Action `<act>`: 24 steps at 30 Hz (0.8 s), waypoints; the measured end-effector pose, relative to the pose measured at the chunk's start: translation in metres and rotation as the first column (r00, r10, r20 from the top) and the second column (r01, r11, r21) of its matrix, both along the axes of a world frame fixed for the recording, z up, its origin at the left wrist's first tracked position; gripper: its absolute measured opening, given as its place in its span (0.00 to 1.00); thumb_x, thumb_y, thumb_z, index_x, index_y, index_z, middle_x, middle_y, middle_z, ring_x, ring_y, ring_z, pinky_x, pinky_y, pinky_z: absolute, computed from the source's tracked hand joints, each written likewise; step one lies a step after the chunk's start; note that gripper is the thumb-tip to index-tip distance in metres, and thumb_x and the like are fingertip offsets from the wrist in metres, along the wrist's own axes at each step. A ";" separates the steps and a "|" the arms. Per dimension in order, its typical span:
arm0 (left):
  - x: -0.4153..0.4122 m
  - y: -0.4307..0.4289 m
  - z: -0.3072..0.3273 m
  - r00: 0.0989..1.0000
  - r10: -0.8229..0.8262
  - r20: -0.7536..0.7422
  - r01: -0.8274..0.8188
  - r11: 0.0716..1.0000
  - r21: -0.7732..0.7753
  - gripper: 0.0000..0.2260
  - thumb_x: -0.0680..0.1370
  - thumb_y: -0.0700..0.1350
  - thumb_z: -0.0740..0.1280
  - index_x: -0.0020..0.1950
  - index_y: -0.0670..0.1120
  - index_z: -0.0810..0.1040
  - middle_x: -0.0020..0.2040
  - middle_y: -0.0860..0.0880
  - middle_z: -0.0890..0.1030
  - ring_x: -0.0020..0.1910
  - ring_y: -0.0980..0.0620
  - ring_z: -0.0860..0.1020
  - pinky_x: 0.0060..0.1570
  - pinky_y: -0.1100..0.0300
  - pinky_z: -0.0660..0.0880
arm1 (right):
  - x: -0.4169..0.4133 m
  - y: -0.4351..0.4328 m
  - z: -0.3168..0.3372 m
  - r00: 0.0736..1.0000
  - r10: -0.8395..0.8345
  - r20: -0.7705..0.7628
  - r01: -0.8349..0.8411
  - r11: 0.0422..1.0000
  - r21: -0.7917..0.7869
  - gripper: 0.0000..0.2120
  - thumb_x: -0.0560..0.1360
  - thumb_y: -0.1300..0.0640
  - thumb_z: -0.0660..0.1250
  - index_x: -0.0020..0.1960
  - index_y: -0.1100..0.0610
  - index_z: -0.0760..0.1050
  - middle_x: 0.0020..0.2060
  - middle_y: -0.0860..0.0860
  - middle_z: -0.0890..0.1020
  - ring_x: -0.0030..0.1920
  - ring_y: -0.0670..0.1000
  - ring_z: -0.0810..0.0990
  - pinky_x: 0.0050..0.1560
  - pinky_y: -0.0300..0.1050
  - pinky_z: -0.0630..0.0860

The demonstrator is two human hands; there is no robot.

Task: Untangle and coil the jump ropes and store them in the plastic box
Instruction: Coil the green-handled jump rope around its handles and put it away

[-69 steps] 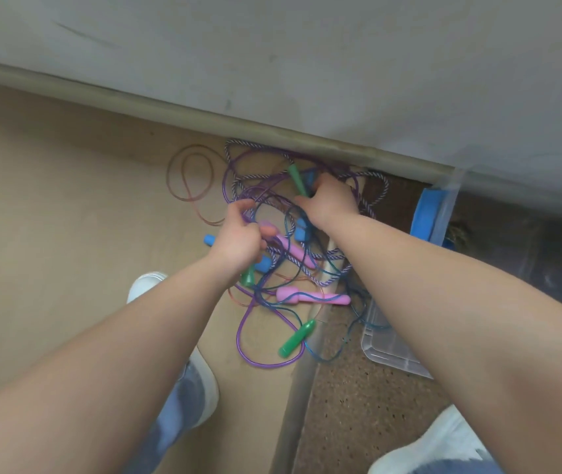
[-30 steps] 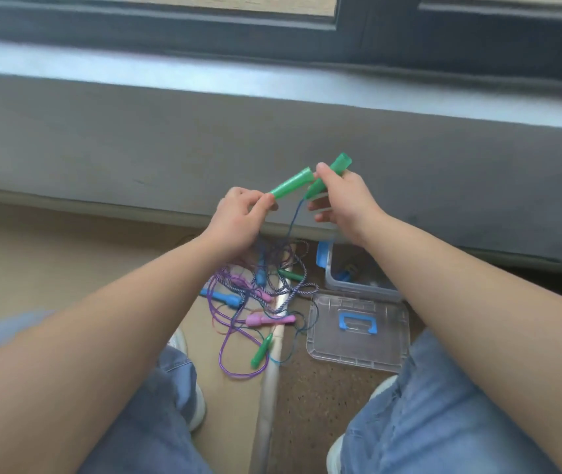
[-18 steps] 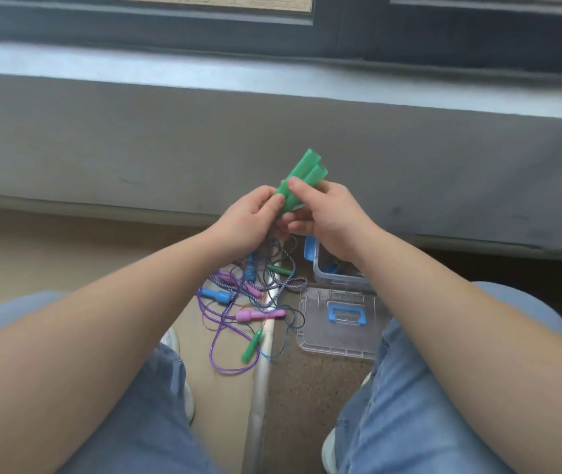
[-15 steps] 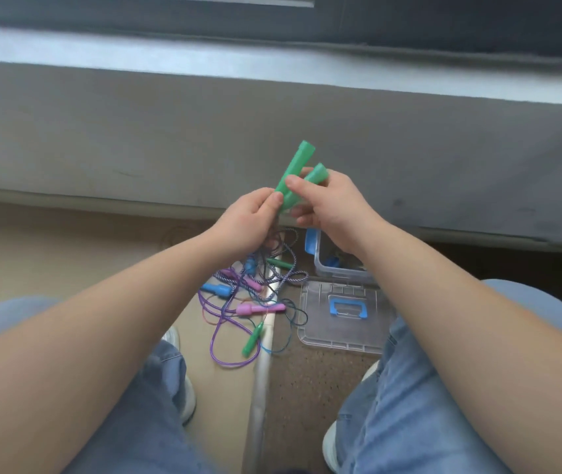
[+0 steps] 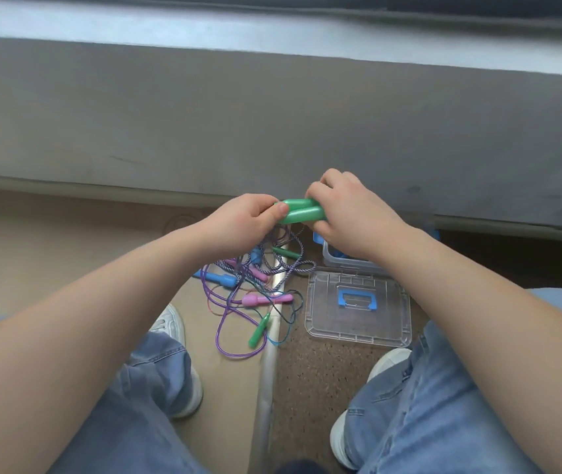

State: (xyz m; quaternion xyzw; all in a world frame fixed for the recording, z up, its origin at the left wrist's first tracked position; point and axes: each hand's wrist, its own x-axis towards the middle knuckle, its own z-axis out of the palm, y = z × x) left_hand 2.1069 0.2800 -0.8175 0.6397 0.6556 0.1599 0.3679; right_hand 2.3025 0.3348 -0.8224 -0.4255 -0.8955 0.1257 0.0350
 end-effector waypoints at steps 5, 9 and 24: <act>-0.004 0.004 0.001 0.999 -0.041 -0.018 0.042 0.998 0.037 0.13 0.84 0.53 0.58 0.51 0.50 0.80 0.30 0.54 0.72 0.25 0.60 0.67 0.30 0.59 0.65 | 0.003 -0.004 -0.001 0.997 0.009 0.078 0.005 0.984 -0.176 0.09 0.80 0.52 0.63 0.51 0.53 0.63 0.44 0.53 0.75 0.43 0.59 0.74 0.40 0.50 0.68; -0.005 0.004 0.002 0.992 -0.127 0.012 0.127 0.992 0.008 0.09 0.82 0.54 0.63 0.57 0.53 0.79 0.37 0.53 0.80 0.32 0.57 0.74 0.35 0.61 0.70 | 0.009 -0.003 -0.003 0.995 -0.013 0.103 0.034 0.977 -0.211 0.06 0.80 0.55 0.61 0.54 0.55 0.65 0.42 0.53 0.74 0.42 0.59 0.73 0.40 0.48 0.65; 0.054 -0.023 -0.023 0.737 -0.322 -0.594 0.466 0.879 0.102 0.10 0.85 0.53 0.54 0.48 0.49 0.65 0.37 0.48 0.74 0.40 0.39 0.78 0.35 0.51 0.71 | 0.011 0.002 -0.004 0.935 -0.354 0.032 0.343 0.875 -0.341 0.08 0.80 0.52 0.61 0.49 0.57 0.72 0.45 0.59 0.82 0.44 0.62 0.81 0.41 0.48 0.72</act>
